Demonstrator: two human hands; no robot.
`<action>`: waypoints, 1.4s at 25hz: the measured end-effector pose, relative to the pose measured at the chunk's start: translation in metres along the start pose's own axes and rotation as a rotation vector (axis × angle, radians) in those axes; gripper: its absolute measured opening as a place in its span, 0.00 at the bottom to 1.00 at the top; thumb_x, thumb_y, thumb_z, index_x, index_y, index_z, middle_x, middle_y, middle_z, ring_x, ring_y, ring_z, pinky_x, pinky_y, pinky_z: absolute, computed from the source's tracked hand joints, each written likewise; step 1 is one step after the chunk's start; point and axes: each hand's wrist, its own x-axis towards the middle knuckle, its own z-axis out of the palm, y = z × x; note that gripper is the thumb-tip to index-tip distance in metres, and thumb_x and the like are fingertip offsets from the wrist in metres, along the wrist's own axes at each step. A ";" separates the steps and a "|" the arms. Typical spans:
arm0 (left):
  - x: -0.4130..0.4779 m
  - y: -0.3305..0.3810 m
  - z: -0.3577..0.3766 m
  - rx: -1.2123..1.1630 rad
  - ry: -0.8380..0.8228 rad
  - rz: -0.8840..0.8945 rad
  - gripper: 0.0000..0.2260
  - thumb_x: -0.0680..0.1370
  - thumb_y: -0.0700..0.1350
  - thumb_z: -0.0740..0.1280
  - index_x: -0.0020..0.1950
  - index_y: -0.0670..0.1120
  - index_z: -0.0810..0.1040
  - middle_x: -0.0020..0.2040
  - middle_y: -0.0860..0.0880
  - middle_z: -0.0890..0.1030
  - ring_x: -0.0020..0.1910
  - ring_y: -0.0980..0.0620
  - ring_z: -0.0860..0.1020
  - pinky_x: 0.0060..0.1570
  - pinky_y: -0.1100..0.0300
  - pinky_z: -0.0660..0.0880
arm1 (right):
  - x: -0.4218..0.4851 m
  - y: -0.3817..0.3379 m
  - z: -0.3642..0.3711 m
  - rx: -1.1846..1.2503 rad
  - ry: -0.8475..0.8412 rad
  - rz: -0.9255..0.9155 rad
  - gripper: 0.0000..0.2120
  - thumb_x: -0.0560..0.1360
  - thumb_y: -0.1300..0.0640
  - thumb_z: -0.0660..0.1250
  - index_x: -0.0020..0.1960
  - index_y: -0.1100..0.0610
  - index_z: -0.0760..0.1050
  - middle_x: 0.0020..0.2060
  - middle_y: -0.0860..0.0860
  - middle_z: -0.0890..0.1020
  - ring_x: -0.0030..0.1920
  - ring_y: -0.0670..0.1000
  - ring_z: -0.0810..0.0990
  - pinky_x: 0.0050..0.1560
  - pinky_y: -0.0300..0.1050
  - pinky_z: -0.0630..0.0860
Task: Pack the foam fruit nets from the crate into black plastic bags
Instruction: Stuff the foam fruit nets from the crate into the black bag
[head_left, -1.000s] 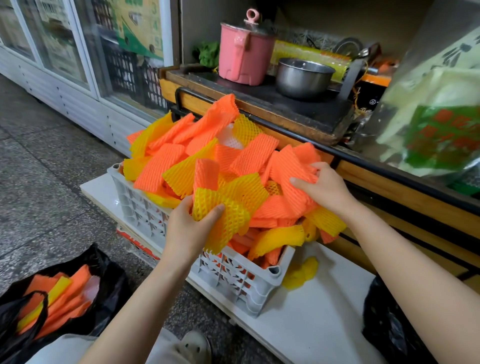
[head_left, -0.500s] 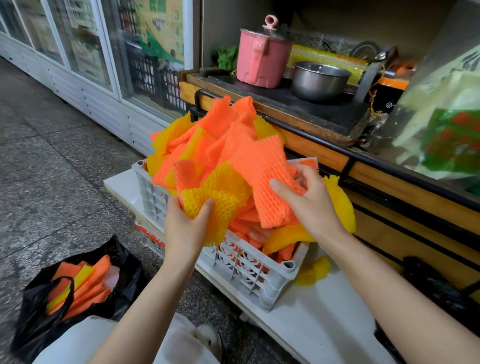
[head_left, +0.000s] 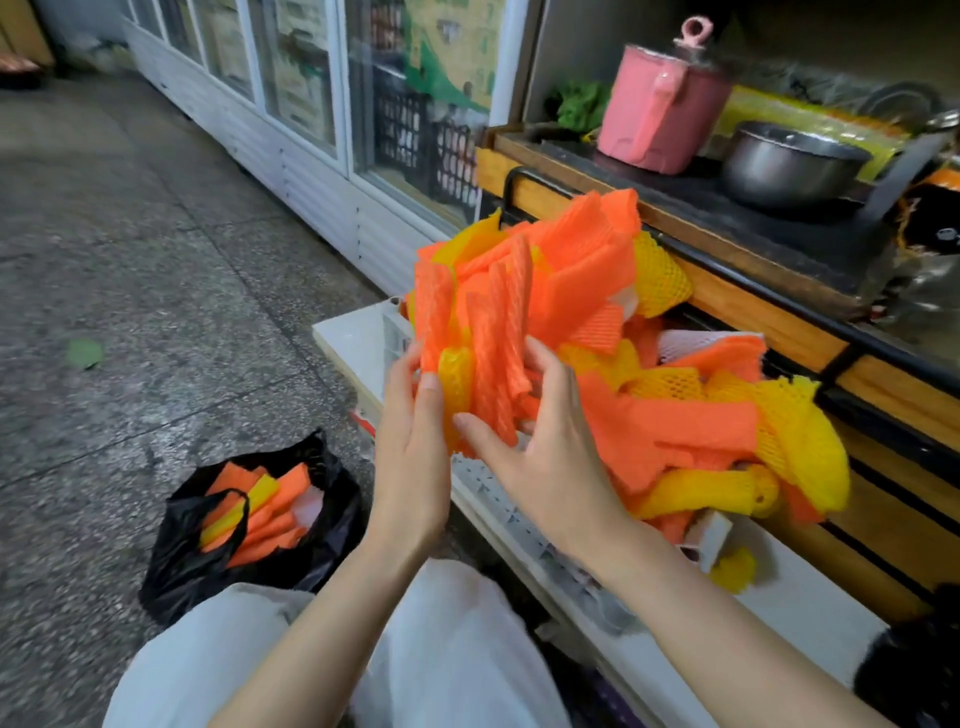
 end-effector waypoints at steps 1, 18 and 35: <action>0.005 -0.005 -0.014 0.030 0.048 0.024 0.18 0.78 0.52 0.55 0.65 0.49 0.71 0.61 0.49 0.76 0.62 0.52 0.74 0.63 0.53 0.70 | 0.004 -0.005 0.015 0.016 -0.002 -0.007 0.44 0.64 0.37 0.67 0.71 0.59 0.59 0.63 0.51 0.68 0.65 0.49 0.70 0.62 0.47 0.72; 0.020 -0.169 -0.179 0.368 0.072 -0.117 0.20 0.75 0.35 0.59 0.65 0.52 0.70 0.65 0.51 0.73 0.66 0.53 0.72 0.65 0.52 0.69 | 0.041 0.063 0.239 0.001 -0.302 0.509 0.33 0.55 0.44 0.64 0.59 0.54 0.70 0.52 0.52 0.79 0.54 0.50 0.78 0.58 0.52 0.75; 0.070 -0.323 -0.245 0.672 -0.083 -0.766 0.24 0.77 0.40 0.64 0.72 0.42 0.62 0.65 0.39 0.74 0.65 0.39 0.72 0.64 0.51 0.66 | 0.013 0.176 0.343 -0.285 -0.757 0.604 0.34 0.71 0.51 0.71 0.72 0.57 0.60 0.63 0.55 0.66 0.61 0.54 0.71 0.56 0.40 0.66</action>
